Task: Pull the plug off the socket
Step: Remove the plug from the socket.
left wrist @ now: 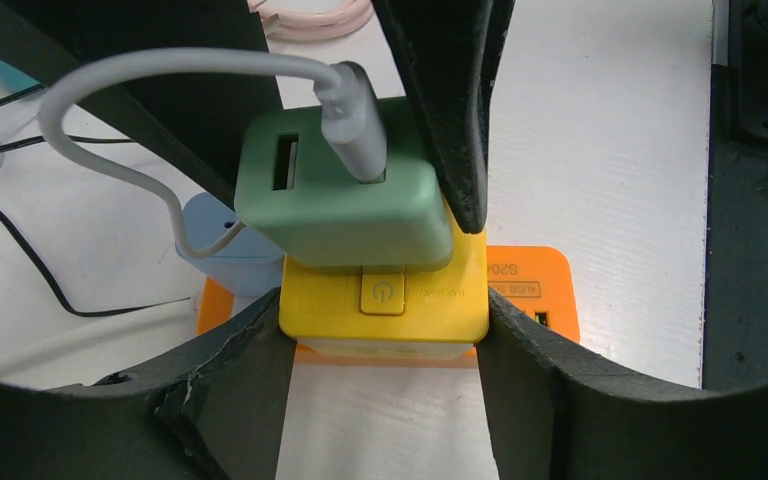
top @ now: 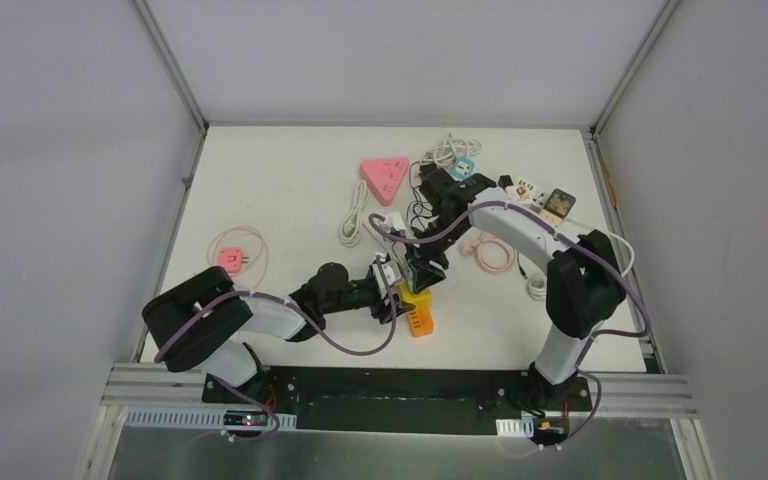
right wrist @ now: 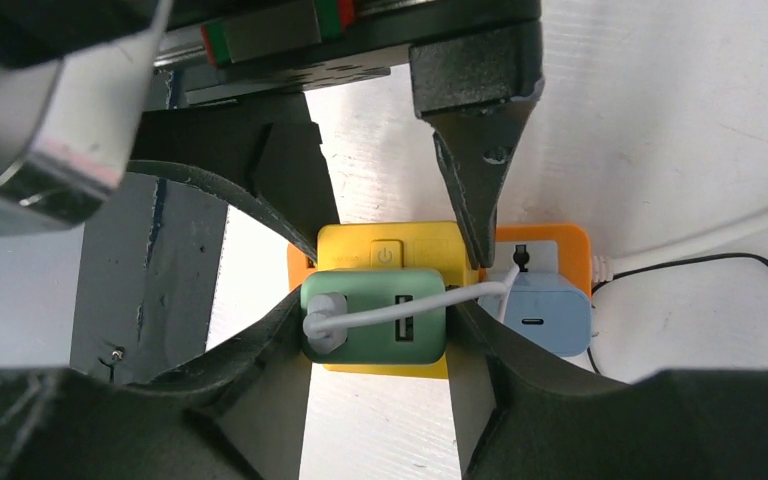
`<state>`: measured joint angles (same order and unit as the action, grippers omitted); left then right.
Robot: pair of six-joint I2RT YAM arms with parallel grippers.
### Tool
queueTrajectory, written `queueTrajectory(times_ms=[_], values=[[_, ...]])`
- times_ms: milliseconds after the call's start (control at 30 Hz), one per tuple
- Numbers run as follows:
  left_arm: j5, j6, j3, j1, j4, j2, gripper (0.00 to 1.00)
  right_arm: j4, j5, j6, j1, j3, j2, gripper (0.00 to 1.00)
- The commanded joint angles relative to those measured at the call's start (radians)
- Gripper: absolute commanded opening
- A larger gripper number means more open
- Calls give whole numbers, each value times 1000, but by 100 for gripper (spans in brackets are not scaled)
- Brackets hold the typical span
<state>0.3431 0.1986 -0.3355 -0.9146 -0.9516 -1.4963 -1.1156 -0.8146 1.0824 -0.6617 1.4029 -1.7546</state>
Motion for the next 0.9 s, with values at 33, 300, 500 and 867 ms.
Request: queueTrajectory(times_ms=[33, 300, 500, 867], values=[[-9, 25, -8, -3, 71, -34, 0, -13, -139, -18, -84, -49, -28, 0], [-2, 21, -11, 6, 67, -43, 0, 25, -98, 68, -121, -118, 61, 0], [-2, 16, -8, 5, 73, -34, 0, -187, -300, 122, -34, 14, -79, 0], [1, 15, -7, 5, 73, -33, 0, -223, -322, 88, 27, 53, -133, 0]])
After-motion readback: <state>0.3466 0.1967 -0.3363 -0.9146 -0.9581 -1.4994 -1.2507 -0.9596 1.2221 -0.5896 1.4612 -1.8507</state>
